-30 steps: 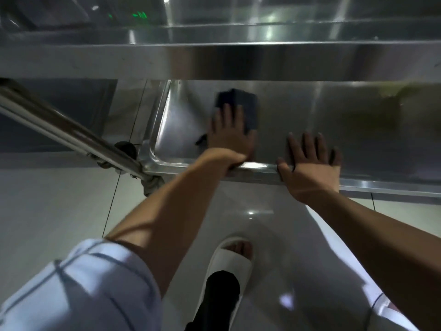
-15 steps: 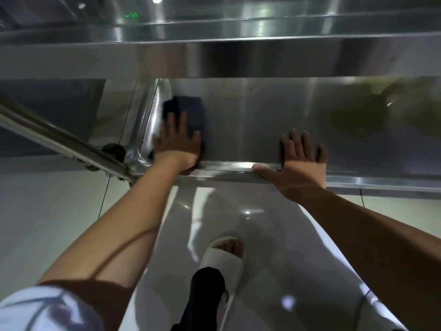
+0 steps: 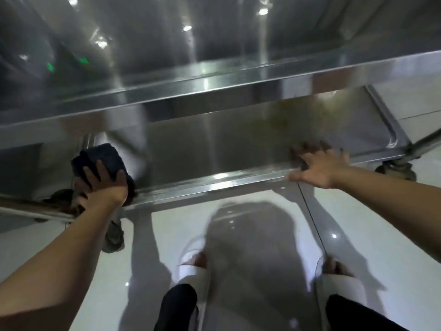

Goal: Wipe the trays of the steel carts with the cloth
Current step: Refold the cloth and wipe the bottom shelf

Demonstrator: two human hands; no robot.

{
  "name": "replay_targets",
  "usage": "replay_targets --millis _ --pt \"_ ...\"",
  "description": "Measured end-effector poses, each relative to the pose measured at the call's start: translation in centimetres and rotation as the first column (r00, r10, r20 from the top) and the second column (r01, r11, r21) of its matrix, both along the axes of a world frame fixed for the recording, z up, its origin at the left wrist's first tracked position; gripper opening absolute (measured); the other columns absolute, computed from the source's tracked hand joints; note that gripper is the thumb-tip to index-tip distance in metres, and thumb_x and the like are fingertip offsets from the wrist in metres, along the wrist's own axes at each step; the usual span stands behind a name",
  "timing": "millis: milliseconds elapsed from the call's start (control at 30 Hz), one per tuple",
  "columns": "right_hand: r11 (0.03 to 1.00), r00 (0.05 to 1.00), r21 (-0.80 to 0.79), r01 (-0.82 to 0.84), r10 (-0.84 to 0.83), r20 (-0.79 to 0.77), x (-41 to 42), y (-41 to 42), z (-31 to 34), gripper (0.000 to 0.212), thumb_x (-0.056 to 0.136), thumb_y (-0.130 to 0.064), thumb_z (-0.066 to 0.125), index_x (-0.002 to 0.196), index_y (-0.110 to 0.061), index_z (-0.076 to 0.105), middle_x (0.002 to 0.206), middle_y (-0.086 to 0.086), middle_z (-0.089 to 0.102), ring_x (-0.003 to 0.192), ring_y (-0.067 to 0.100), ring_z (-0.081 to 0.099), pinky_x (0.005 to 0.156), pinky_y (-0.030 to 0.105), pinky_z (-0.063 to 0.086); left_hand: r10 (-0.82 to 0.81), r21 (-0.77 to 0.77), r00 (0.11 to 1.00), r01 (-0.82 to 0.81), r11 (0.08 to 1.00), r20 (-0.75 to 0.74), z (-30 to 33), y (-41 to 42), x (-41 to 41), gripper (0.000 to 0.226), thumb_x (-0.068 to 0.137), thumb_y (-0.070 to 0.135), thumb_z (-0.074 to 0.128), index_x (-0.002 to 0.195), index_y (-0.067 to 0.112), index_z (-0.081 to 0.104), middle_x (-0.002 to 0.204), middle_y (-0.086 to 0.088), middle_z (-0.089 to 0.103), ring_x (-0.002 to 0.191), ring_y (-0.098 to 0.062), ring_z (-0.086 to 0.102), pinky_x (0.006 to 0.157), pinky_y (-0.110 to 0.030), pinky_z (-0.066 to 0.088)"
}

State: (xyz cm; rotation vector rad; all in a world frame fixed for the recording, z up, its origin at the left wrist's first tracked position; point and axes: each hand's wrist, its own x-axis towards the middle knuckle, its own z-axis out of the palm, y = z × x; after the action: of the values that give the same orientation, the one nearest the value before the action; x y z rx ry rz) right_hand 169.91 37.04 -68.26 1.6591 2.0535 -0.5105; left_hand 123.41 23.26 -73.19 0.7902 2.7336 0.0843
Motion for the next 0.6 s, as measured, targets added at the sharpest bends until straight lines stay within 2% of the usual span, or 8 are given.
replay_targets --millis 67,133,200,300,333,433,533,600 --pt "1.0 0.999 -0.001 0.003 -0.003 0.039 3.0 -1.0 -1.5 0.11 0.075 -0.087 0.048 0.155 -0.043 -0.014 0.167 -0.003 -0.015 0.154 0.029 -0.011 0.118 0.065 0.004 0.069 0.058 0.997 -0.071 0.996 0.042 0.0 2.0 1.5 0.071 0.101 0.055 0.034 0.159 0.028 0.004 0.167 -0.006 -0.006 0.152 -0.036 -0.008 0.119 -0.058 -0.001" --pt "0.997 0.998 0.065 -0.039 0.036 0.051 3.7 -1.9 -3.1 0.123 0.071 -0.086 0.055 0.151 -0.042 -0.026 0.164 -0.002 -0.025 0.152 0.029 -0.02 0.117 0.067 0.0 0.051 0.098 0.995 -0.059 0.993 0.085 0.2 4.3 3.8 0.072 0.101 0.053 0.039 0.16 0.026 0.007 0.167 -0.009 -0.003 0.151 -0.039 -0.005 0.12 -0.057 0.0" --pt "0.992 1.0 0.12 -0.029 0.029 0.003 3.6 -1.9 -4.1 0.128 0.069 -0.082 0.063 0.15 -0.042 -0.028 0.163 -0.002 -0.03 0.151 0.028 -0.024 0.117 0.067 -0.003 -0.023 0.126 0.998 0.016 0.992 0.054 -0.2 7.0 7.2 0.07 0.1 0.05 0.044 0.159 0.024 0.016 0.166 -0.015 0.006 0.15 -0.043 0.003 0.12 -0.059 0.006" --pt "0.991 0.999 0.133 -0.018 0.023 -0.034 3.4 -2.0 -4.3 0.135 0.066 -0.075 0.072 0.153 -0.038 -0.023 0.163 0.001 -0.028 0.15 0.032 -0.023 0.116 0.069 -0.004 -0.216 0.141 0.974 0.224 0.964 -0.067 0.2 10.8 13.7 0.066 0.095 0.052 0.045 0.152 0.018 0.039 0.156 -0.025 0.032 0.141 -0.051 0.03 0.11 -0.068 0.027" --pt "0.99 0.999 0.142 -0.021 0.028 -0.045 3.4 -2.2 -4.6 0.135 0.066 -0.074 0.073 0.154 -0.035 -0.022 0.164 0.002 -0.026 0.151 0.034 -0.022 0.115 0.071 -0.003 -0.3 0.127 0.953 0.304 0.944 -0.05 0.7 11.9 16.1 0.068 0.096 0.053 0.04 0.155 0.019 0.032 0.16 -0.023 0.025 0.144 -0.05 0.024 0.113 -0.066 0.023" --pt "0.968 0.995 0.245 -0.055 0.074 -0.068 3.9 -2.7 -5.5 0.136 0.062 -0.07 0.077 0.158 -0.031 -0.011 0.167 0.008 -0.013 0.152 0.038 -0.01 0.113 0.075 0.004 -0.536 0.041 0.838 0.535 0.844 0.096 0.6 15.4 23.9 0.072 0.101 0.058 0.027 0.158 0.029 -0.005 0.166 -0.006 -0.014 0.152 -0.035 -0.012 0.12 -0.053 0.0" --pt "0.948 0.994 0.315 -0.044 0.072 -0.078 4.2 -2.8 -6.2 0.134 0.055 -0.068 0.079 0.159 -0.032 0.001 0.168 0.01 0.001 0.153 0.039 0.0 0.112 0.075 0.004 -0.734 0.012 0.672 0.737 0.676 0.094 1.1 16.3 31.3 0.072 0.1 0.059 0.026 0.157 0.034 -0.011 0.165 -0.001 -0.021 0.151 -0.032 -0.018 0.122 -0.052 0.0" --pt "0.955 0.995 0.294 -0.035 0.06 -0.076 4.1 -2.6 -6.2 0.128 0.061 -0.069 0.075 0.158 -0.03 0.003 0.168 0.008 -0.005 0.153 0.038 -0.007 0.112 0.075 -0.006 -0.826 -0.007 0.554 0.831 0.556 0.107 1.0 15.9 34.3 0.072 0.1 0.058 0.028 0.156 0.036 -0.011 0.164 0.003 -0.023 0.151 -0.028 -0.02 0.122 -0.05 0.0"
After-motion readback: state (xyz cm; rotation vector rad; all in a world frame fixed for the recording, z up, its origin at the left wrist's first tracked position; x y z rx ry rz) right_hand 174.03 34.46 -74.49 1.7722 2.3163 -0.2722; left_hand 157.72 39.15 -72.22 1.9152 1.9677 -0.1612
